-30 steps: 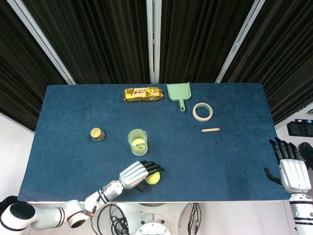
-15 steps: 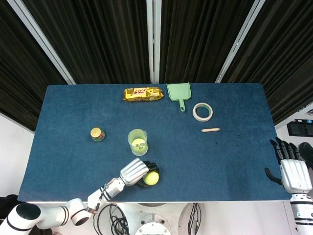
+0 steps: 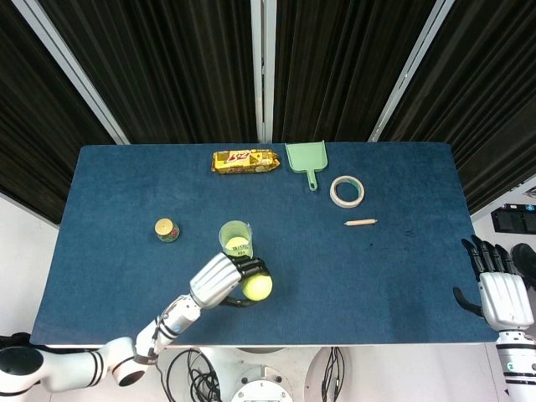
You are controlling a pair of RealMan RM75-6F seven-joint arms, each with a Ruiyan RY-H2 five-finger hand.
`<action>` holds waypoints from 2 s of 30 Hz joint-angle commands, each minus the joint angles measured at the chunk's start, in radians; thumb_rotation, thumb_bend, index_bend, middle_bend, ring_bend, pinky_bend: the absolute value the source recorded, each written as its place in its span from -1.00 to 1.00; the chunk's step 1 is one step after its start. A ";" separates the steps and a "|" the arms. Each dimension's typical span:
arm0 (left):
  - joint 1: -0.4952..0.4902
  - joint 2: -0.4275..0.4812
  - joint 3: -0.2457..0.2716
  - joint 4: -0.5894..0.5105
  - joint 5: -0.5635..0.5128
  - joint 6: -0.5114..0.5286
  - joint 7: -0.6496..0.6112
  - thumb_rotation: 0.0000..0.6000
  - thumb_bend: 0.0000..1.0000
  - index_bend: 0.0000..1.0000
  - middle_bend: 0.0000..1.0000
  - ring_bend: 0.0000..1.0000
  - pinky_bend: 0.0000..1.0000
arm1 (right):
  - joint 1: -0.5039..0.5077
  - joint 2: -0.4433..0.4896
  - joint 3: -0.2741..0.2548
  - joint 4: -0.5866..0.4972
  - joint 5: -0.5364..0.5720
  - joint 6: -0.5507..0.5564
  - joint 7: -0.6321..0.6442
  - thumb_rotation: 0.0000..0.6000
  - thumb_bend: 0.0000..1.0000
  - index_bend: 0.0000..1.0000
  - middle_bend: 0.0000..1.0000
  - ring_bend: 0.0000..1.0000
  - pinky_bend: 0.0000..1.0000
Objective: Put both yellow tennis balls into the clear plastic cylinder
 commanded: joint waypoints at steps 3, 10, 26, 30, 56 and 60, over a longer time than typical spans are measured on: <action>-0.014 0.094 -0.112 -0.096 -0.075 0.002 0.074 1.00 -0.52 0.20 0.20 0.16 0.65 | 0.000 0.000 0.000 -0.009 -0.007 0.006 -0.010 1.00 -0.51 -1.00 -1.00 -1.00 -1.00; -0.030 0.116 -0.182 -0.079 -0.221 -0.085 0.059 1.00 -0.52 0.20 0.19 0.16 0.64 | 0.000 0.003 -0.002 -0.023 -0.018 0.015 -0.025 1.00 -0.51 -1.00 -1.00 -1.00 -1.00; -0.046 0.129 -0.148 -0.056 -0.265 -0.177 0.006 1.00 -0.61 -0.65 -0.28 -0.27 0.30 | 0.000 0.009 0.004 -0.042 -0.024 0.029 -0.030 1.00 -0.51 -1.00 -1.00 -1.00 -1.00; -0.048 0.144 -0.145 -0.067 -0.271 -0.190 -0.018 1.00 -0.64 -0.86 -0.61 -0.62 -0.07 | 0.001 0.009 0.004 -0.041 -0.023 0.027 -0.029 1.00 -0.51 -1.00 -1.00 -1.00 -1.00; 0.242 0.394 0.046 -0.156 -0.201 0.088 0.341 1.00 -0.68 -0.58 -0.65 -0.73 -0.48 | 0.010 -0.008 -0.011 0.024 -0.044 0.011 -0.046 1.00 -0.51 -1.00 -1.00 -1.00 -1.00; 0.346 0.410 0.062 -0.095 -0.243 0.180 0.318 1.00 -0.68 -0.59 -0.65 -0.79 -0.57 | 0.015 -0.020 -0.011 0.044 -0.056 0.015 -0.048 1.00 -0.55 -1.00 -1.00 -1.00 -1.00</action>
